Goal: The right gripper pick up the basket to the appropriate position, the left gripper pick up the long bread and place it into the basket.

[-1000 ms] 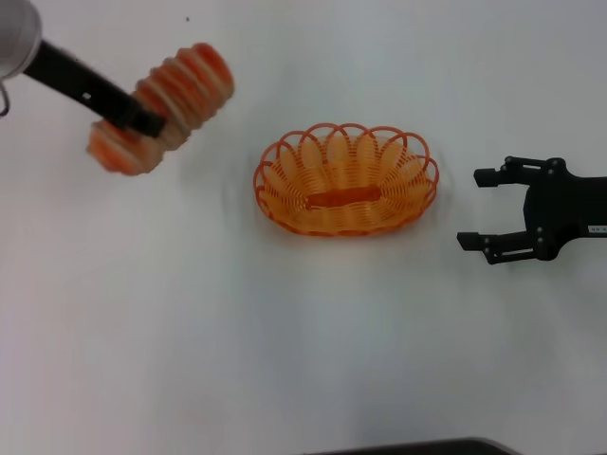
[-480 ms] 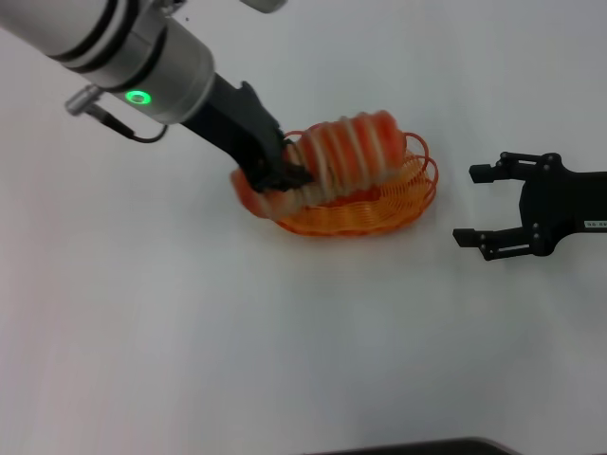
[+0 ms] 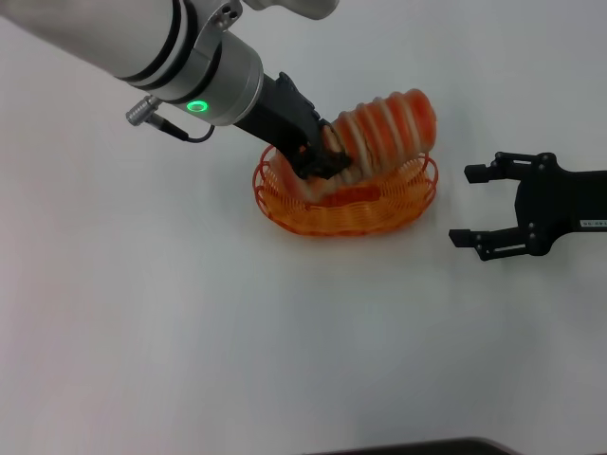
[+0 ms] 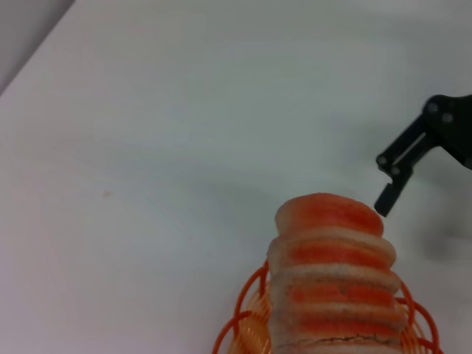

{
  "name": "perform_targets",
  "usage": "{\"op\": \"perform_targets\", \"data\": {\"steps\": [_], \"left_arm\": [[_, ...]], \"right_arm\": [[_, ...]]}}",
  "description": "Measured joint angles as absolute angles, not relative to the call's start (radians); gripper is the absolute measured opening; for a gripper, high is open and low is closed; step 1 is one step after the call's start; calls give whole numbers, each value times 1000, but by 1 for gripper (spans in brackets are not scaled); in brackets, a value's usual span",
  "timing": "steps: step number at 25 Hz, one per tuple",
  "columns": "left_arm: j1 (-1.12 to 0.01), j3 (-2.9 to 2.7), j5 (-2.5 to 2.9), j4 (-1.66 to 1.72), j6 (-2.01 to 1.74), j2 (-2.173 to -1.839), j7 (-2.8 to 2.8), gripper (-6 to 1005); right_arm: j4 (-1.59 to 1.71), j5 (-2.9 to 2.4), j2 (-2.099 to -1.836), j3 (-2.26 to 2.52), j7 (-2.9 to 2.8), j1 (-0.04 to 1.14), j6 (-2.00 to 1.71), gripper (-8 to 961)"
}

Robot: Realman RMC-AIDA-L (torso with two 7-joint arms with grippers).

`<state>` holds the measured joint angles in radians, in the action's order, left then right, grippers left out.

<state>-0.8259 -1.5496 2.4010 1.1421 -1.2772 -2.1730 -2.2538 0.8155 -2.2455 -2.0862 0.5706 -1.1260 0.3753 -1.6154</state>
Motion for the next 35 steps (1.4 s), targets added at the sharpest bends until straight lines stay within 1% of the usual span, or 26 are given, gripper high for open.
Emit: {"op": "perform_targets", "data": {"steps": [5,11,16,19,21,26,30,33,35], "left_arm": [[-803,-1547,2398,1153,-1263,-2172,-2271,337],[-772,-1520,2350,1175,-1281,-2170,-2268,568],[-747,-1418,2263,1189,-1366,-2167,-2196,798],[-706,-1279,2152,1188,-1459,-2167,-2082,882],[-658,-1153,2087,1176,-1538,-2165,-1957,938],[-507,-904,2041,1110,-1638,-2156,-1687,938],[-399,-788,2040,1003,-1661,-2132,-1543,938],[-352,-738,2040,923,-1663,-2114,-1492,938],[-332,-724,2043,885,-1662,-2109,-1467,938]], "right_arm": [[814,-2245,-2086,572,-1126,379,-1615,925],[814,-2246,-2086,572,-1126,378,-1615,925],[810,-2245,-2086,572,-1126,378,-1615,924],[810,-2241,-2086,572,-1126,377,-1615,924],[810,-2240,-2086,571,-1126,377,-1615,924],[811,-2239,-2086,565,-1126,376,-1615,924],[816,-2238,-2086,565,-1126,376,-1615,925],[817,-2238,-2086,564,-1126,376,-1615,924],[817,-2238,-2086,563,-1126,377,-1615,924]]}}
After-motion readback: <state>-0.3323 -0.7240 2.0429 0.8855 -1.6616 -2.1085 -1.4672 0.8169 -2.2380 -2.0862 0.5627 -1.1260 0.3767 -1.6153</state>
